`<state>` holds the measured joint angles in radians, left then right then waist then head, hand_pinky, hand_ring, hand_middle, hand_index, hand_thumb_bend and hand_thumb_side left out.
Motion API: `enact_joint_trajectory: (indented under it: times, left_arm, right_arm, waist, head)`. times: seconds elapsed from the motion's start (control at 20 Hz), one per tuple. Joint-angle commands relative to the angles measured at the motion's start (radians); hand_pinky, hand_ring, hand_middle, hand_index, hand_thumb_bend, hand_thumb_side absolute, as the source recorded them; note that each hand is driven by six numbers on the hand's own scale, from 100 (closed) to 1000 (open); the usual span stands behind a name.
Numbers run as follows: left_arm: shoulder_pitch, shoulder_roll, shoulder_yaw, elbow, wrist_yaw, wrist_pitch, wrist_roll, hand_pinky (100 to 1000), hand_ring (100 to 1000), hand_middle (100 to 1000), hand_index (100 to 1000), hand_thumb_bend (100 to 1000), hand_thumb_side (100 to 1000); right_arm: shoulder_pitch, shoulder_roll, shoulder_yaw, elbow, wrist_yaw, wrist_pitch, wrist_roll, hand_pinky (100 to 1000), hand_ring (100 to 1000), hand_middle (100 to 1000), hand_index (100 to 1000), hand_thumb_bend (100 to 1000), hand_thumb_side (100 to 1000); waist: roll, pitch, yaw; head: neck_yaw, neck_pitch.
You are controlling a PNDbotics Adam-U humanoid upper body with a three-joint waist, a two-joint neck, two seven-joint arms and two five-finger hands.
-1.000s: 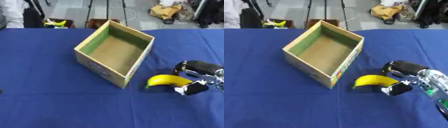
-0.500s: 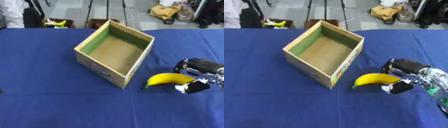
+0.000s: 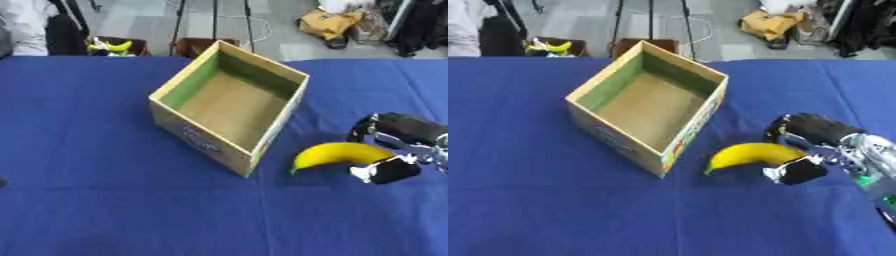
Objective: Pick up objects on the table and place them in the box.
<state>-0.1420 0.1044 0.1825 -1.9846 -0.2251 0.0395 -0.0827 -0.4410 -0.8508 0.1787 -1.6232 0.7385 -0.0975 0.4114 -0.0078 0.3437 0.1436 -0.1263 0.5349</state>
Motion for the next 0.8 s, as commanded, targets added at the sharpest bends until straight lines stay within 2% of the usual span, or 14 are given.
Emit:
enact_joint_trajectory:
  times: [0.05, 0.8]
  left_arm:
    - [-0.004, 0.011, 0.004, -0.015, -0.001, -0.002, -0.004, 160, 247, 320, 484, 100, 1000]
    - [0.000, 0.011, 0.005, -0.015, -0.003, -0.001, -0.010, 162, 249, 321, 486, 100, 1000]
  right_arm:
    - [-0.016, -0.041, -0.021, -0.025, -0.013, 0.005, -0.012, 712, 764, 529, 638, 155, 565]
    - [-0.018, -0.065, -0.050, -0.067, -0.037, 0.036, -0.052, 709, 754, 501, 613, 148, 587]
  waist:
    - [0.001, -0.024, -0.001]
    - [0.005, -0.027, -0.007]
  head:
    - [-0.003, -0.013]
    - [-0.004, -0.010]
